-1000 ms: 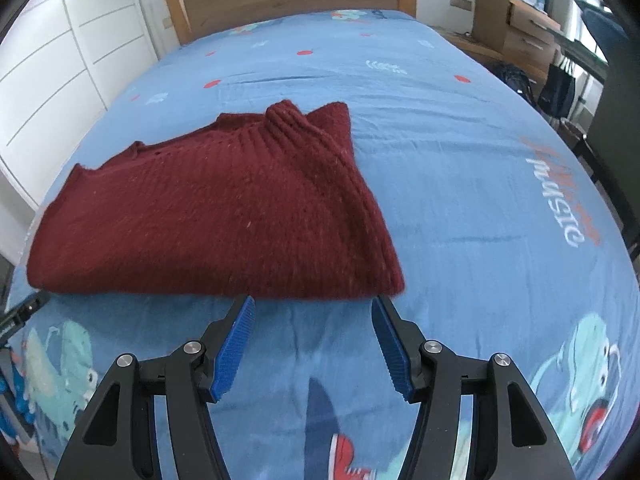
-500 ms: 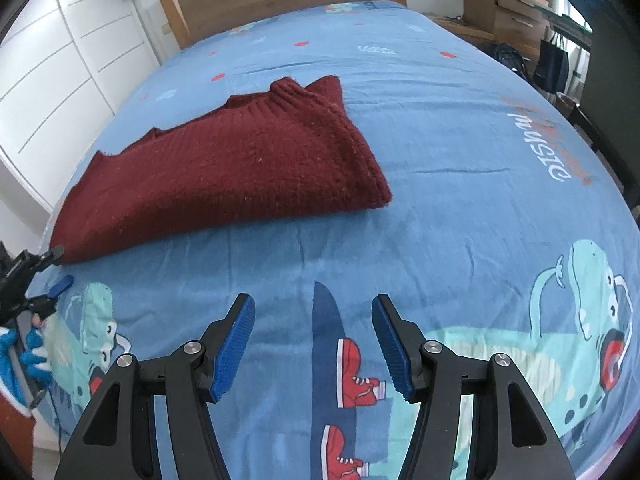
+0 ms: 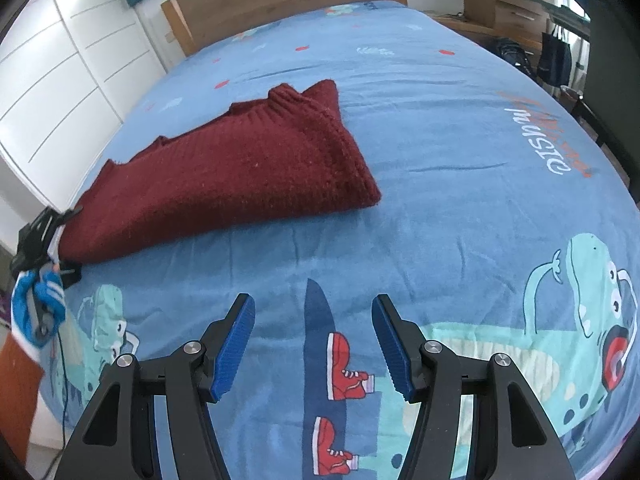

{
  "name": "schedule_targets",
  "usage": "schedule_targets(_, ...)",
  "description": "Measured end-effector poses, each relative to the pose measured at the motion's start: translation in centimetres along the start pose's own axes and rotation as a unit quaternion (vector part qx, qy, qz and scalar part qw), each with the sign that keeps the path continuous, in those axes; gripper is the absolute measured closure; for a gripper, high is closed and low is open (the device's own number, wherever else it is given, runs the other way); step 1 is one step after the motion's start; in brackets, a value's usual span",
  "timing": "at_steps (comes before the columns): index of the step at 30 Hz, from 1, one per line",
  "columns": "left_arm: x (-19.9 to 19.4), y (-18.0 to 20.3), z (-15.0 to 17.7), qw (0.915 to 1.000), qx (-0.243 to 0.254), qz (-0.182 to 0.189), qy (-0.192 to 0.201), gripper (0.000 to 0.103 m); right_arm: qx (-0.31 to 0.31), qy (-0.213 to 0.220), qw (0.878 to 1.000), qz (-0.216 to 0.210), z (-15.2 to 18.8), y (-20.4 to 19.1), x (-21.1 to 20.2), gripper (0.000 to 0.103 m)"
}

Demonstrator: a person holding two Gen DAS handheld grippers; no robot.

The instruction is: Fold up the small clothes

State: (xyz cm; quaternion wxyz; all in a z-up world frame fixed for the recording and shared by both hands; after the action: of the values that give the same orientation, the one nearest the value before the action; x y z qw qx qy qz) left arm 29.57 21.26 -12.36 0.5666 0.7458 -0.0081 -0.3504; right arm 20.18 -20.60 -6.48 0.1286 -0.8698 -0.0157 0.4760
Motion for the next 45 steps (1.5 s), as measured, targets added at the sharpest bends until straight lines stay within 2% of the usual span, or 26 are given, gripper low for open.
schedule_targets(1,0.1,-0.1,-0.3,1.0000,-0.007,-0.005,0.001,0.048,0.000,-0.001,1.000,-0.003,0.2,0.1,0.0,0.040)
schedule_targets(2,-0.1,-0.3,-0.4,0.9999,-0.011,-0.010,0.001,0.059,0.000,-0.002,1.000,-0.004,0.3,0.2,0.0,0.040)
schedule_targets(3,-0.1,-0.6,-0.7,0.9997,-0.021,-0.013,0.000,0.065,0.001,-0.002,1.000,-0.006,0.4,0.3,0.0,0.040)
schedule_targets(6,-0.5,-1.3,-1.1,0.9988,-0.048,-0.006,-0.002,0.074,0.006,0.001,1.000,-0.010,0.6,0.8,-0.1,0.040)
schedule_targets(9,-1.1,-0.8,-1.0,0.9989,-0.044,-0.011,0.002,0.079,0.014,0.003,1.000,-0.016,0.9,1.5,-0.4,0.040)
schedule_targets(18,-0.9,4.3,-0.7,0.9995,-0.019,-0.023,0.008,0.081,0.048,0.015,0.998,-0.038,1.8,4.1,-1.4,0.040)
schedule_targets(26,1.3,10.3,1.3,0.9999,-0.008,-0.010,-0.007,0.082,0.063,0.036,0.996,-0.058,1.7,5.7,-2.9,0.040)
schedule_targets(31,3.8,14.8,3.6,0.9993,-0.002,0.026,-0.027,0.082,0.084,0.050,0.993,-0.062,1.9,7.7,-3.8,0.040)
schedule_targets(36,7.6,19.8,6.8,0.9961,0.015,0.060,-0.063,0.082,0.096,0.060,0.992,-0.054,2.2,9.8,-4.8,0.040)
schedule_targets(41,11.9,23.5,12.4,0.9901,0.060,0.063,-0.110,0.082,0.118,0.073,0.989,-0.048,2.6,12.2,-6.1,0.040)
schedule_targets(45,15.3,24.1,17.8,0.9812,0.120,0.032,-0.148,0.082,0.130,0.073,0.988,-0.045,3.4,13.6,-6.3,0.040)
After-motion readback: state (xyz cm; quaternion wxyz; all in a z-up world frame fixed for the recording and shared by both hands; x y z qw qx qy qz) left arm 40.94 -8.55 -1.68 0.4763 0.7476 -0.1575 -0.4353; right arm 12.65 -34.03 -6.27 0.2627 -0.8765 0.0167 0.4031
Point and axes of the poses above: each gripper's, at about its wrist camera, not at the fingertips, and x roughly the way its jaws point, y to its right, z to its underside, the point moved 4 cm from there along x, roughly the way its jaws point, and after that the axes turned 2 degrees about -z, right-handed, at the moved point
